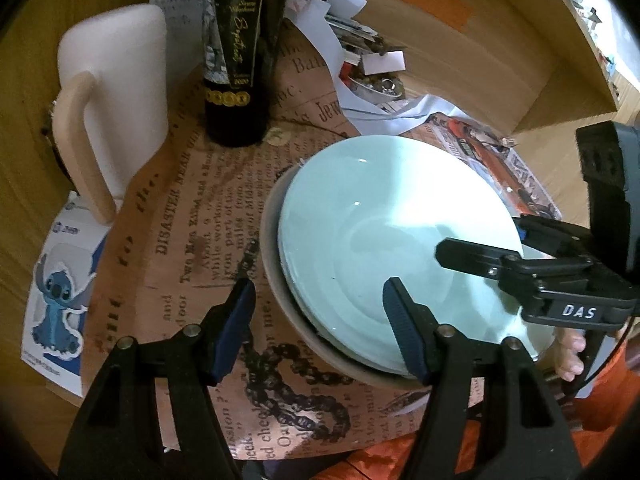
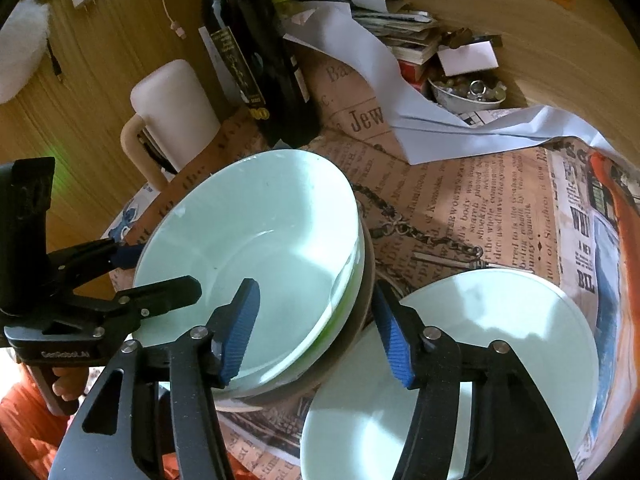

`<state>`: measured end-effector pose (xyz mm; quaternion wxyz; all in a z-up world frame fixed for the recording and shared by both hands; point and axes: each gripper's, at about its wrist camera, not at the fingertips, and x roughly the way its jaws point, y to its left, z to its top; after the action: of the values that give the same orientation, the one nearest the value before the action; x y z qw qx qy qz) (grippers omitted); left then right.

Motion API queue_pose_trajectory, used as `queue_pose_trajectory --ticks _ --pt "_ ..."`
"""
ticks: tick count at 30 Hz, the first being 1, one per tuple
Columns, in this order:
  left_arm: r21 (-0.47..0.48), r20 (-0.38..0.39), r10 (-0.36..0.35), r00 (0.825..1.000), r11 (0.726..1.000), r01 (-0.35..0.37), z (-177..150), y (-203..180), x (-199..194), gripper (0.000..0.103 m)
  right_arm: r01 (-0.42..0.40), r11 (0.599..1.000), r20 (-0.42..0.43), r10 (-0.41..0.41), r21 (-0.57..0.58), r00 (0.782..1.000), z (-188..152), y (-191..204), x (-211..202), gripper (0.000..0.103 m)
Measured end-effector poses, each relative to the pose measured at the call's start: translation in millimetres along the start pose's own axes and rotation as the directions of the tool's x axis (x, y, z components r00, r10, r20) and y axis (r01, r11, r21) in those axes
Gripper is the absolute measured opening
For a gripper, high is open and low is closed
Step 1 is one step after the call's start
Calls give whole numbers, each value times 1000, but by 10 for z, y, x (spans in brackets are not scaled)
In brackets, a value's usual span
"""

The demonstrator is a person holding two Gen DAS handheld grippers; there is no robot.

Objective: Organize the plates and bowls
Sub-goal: 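Lift the stacked bowls with both grippers and carry them over the mint-green plate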

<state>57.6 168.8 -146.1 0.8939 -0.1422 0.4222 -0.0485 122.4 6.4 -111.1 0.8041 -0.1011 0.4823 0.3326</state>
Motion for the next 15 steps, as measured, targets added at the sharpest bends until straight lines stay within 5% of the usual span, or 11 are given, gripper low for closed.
queue_pose_trajectory --ticks 15 --pt "-16 -20 -45 999 999 45 17 31 -9 50 -6 1000 -57 7 15 998 70 1 164 54"
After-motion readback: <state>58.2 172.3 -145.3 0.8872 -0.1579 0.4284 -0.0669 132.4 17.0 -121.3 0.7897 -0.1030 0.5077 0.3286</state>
